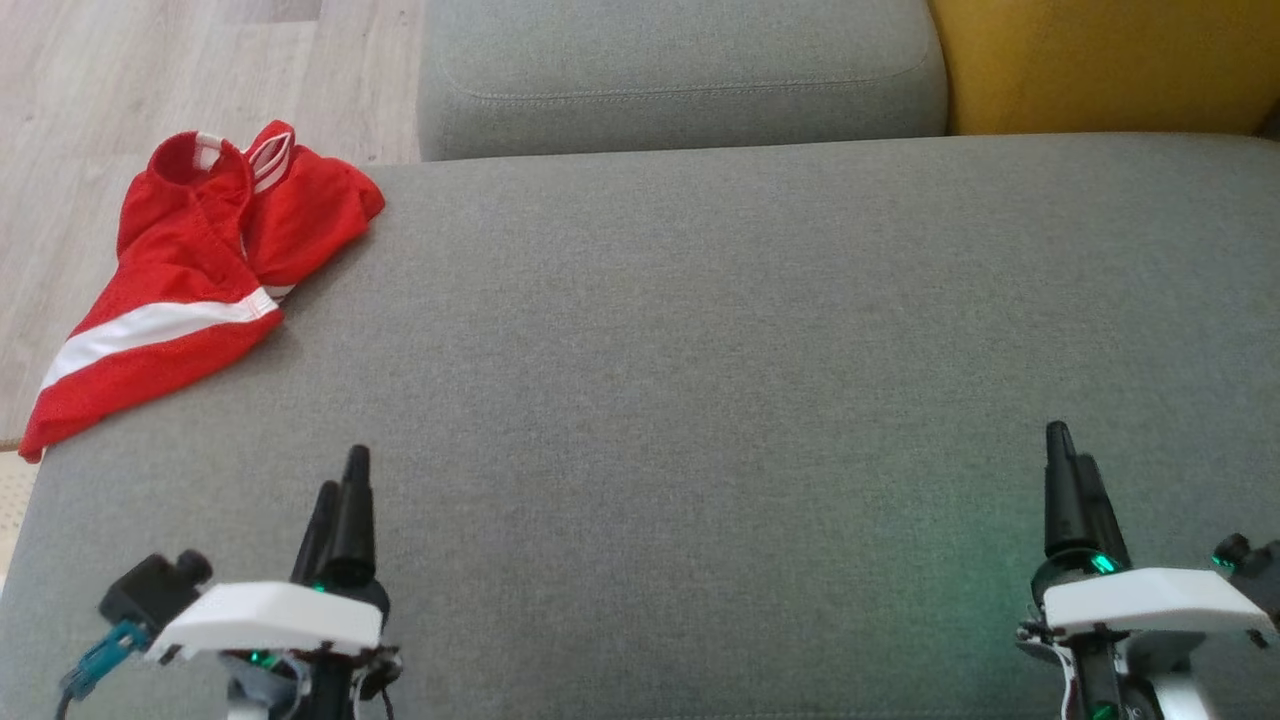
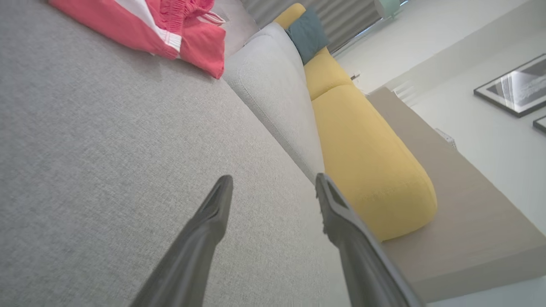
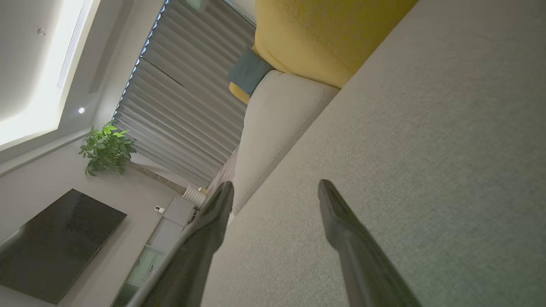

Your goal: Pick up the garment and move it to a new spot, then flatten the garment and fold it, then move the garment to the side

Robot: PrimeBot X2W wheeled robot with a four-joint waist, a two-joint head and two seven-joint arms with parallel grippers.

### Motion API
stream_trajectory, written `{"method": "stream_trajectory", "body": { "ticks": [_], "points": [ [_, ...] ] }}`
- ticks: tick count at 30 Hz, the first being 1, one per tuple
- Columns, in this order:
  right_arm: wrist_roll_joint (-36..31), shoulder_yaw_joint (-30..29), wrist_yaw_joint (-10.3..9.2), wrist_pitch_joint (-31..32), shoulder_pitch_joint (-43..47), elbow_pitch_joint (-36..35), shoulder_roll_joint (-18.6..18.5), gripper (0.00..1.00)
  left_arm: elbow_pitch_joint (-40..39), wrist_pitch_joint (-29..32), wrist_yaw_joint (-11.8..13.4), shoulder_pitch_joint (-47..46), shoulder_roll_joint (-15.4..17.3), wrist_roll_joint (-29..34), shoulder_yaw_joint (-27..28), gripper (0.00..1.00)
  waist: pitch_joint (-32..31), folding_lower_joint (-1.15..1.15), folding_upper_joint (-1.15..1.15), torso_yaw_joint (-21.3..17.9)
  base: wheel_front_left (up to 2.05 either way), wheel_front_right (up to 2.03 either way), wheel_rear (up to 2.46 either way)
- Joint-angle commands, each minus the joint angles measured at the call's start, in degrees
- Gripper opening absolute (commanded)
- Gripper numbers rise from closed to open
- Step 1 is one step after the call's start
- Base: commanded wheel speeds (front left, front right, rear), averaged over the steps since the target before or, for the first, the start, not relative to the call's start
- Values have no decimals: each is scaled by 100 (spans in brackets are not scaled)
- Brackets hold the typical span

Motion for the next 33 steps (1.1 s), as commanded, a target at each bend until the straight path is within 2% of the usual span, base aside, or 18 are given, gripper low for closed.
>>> {"method": "stream_trajectory", "body": {
  "ticks": [1, 16, 33],
  "points": [
    [-186, 102, -3, -73, -285, -248, -32, 100, -271, -74, 31, -189, 67, 210, 55, 100, -1, 0, 0, -2, 0, 0, 0],
    [-1596, 418, -3, -326, -302, -306, -38, 100, -430, -325, 156, -110, 96, 1967, -173, 100, -34, 0, 0, -13, 0, 0, 0],
    [-3064, 664, -4, -613, -342, -316, -46, 100, -557, -609, 505, 12, 254, 3338, -443, 100, -63, 0, 0, -17, 0, 0, 0]
  ]
}}
